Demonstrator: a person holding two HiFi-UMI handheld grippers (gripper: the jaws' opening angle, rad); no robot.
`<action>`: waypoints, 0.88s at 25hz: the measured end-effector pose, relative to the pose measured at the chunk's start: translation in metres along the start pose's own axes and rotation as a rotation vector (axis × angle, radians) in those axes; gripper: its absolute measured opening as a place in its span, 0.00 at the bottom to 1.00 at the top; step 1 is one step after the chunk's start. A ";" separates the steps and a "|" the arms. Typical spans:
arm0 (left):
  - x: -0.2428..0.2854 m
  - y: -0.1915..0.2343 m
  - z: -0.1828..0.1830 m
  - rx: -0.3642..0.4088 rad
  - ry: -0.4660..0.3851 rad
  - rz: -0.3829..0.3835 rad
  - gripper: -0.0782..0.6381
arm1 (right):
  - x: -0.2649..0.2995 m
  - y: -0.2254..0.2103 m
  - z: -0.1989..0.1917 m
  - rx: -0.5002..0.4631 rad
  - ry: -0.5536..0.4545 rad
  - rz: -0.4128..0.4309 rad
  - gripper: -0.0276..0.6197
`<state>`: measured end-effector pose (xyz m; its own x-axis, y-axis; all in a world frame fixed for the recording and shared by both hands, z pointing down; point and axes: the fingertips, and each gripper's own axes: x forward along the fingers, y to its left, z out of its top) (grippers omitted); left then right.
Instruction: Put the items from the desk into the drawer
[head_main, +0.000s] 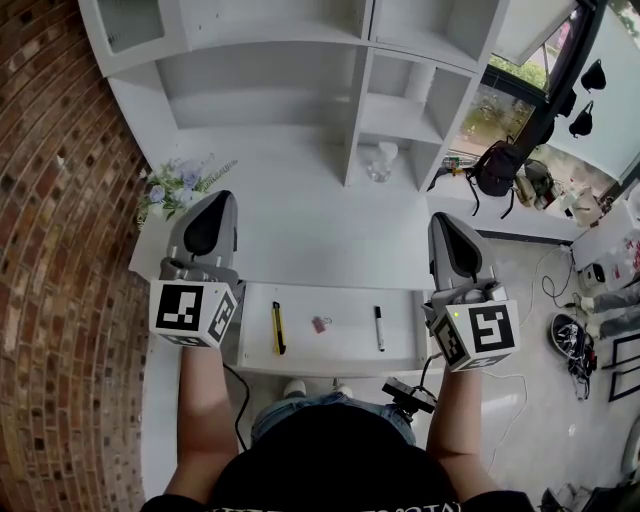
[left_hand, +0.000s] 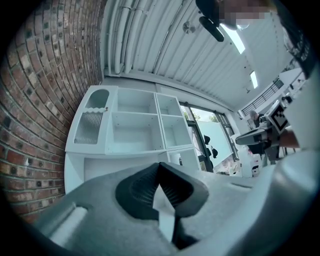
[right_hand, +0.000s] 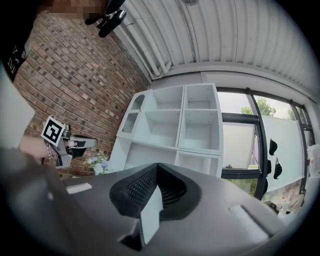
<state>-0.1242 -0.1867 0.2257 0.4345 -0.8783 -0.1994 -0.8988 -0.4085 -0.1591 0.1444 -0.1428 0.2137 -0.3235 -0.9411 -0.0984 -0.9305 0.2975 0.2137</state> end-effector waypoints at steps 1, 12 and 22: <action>0.000 0.000 0.001 0.000 -0.004 0.000 0.11 | 0.000 -0.001 0.000 -0.001 -0.007 -0.008 0.06; 0.004 0.001 0.004 -0.013 -0.019 -0.006 0.11 | 0.003 -0.007 -0.005 -0.001 0.008 -0.039 0.06; 0.006 0.003 0.004 -0.019 -0.020 -0.003 0.11 | 0.006 -0.007 -0.006 0.007 0.016 -0.036 0.06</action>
<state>-0.1239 -0.1925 0.2202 0.4380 -0.8720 -0.2187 -0.8984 -0.4158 -0.1412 0.1502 -0.1514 0.2173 -0.2868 -0.9537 -0.0909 -0.9428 0.2642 0.2032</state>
